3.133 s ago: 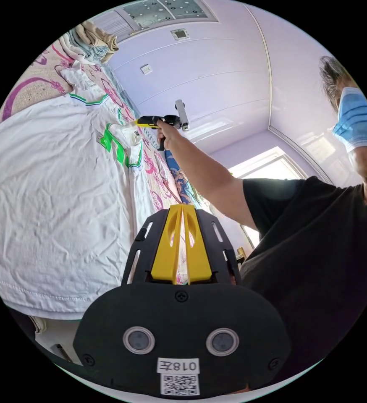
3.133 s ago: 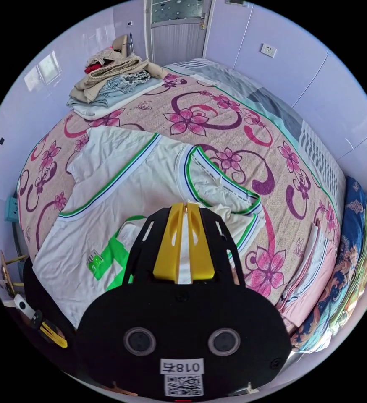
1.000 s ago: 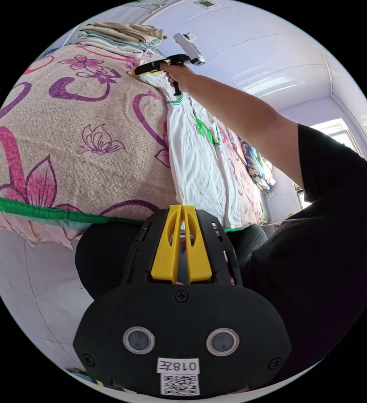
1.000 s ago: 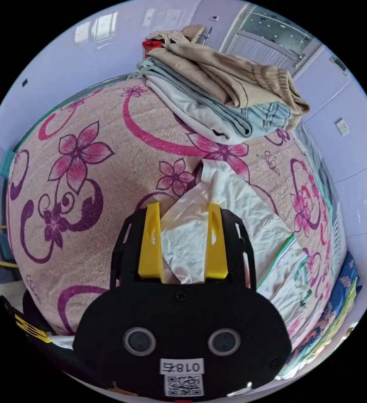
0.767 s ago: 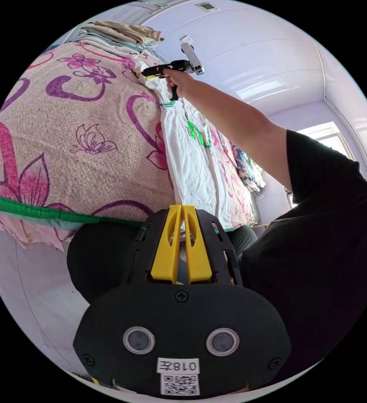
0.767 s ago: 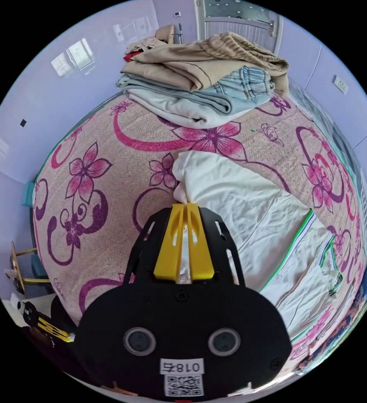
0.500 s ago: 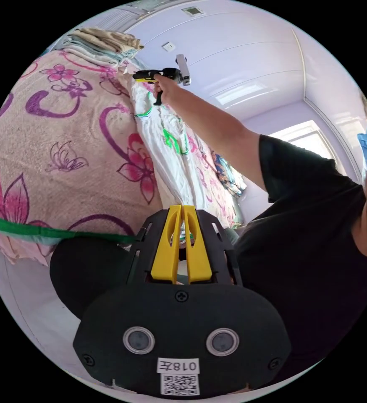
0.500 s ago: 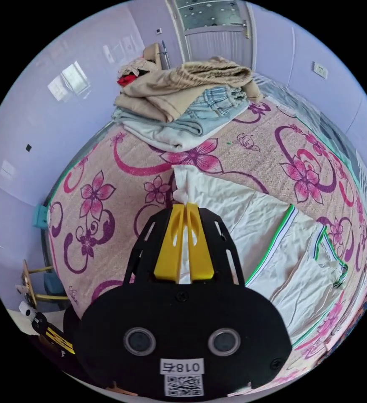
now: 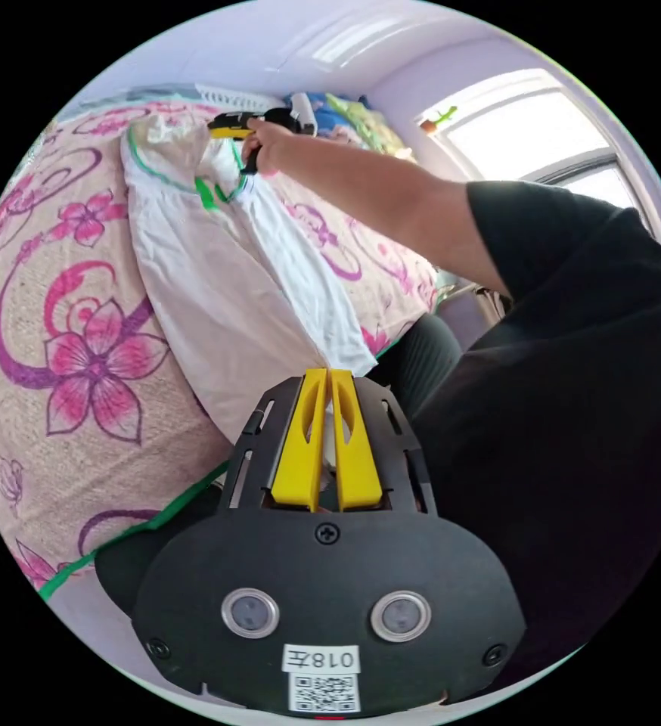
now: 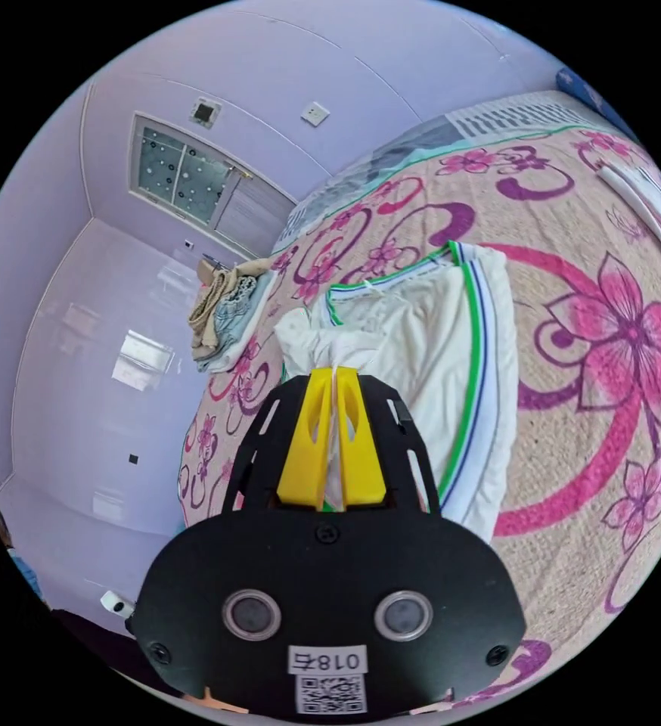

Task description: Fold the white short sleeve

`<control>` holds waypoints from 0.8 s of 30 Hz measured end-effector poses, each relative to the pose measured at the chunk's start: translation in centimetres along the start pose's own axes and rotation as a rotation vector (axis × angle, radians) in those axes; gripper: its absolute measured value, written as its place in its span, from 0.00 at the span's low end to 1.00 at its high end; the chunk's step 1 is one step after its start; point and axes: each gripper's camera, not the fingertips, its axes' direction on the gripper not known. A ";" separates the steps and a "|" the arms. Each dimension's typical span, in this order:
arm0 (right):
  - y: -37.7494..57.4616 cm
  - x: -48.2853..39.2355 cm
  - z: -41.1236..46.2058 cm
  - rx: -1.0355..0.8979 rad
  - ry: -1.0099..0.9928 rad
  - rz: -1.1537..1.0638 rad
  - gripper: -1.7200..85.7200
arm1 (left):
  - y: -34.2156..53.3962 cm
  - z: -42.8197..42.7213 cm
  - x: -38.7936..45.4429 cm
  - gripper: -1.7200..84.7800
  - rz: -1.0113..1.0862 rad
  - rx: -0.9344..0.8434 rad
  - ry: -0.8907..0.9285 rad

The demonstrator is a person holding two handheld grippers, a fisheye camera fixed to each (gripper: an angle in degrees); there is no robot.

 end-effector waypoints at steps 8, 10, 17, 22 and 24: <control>-0.5 -0.1 -1.4 -0.005 -0.027 -0.111 0.04 | -0.7 3.2 -3.3 0.06 -0.101 0.017 0.125; -0.6 -0.6 -1.6 -0.108 0.159 -0.134 0.05 | -0.9 3.7 -3.0 0.14 -0.047 -0.047 0.175; 1.9 -1.9 -4.7 -0.102 0.330 -0.275 0.09 | 0.6 1.0 -1.8 0.15 0.203 -0.033 0.316; 0.4 -6.4 -2.7 -0.025 0.424 -0.505 0.09 | 2.0 -1.3 -6.0 0.13 0.119 0.190 0.402; -0.9 -7.3 -0.5 -0.066 0.469 -0.547 0.09 | 2.4 -1.4 -7.3 0.12 0.084 0.231 0.404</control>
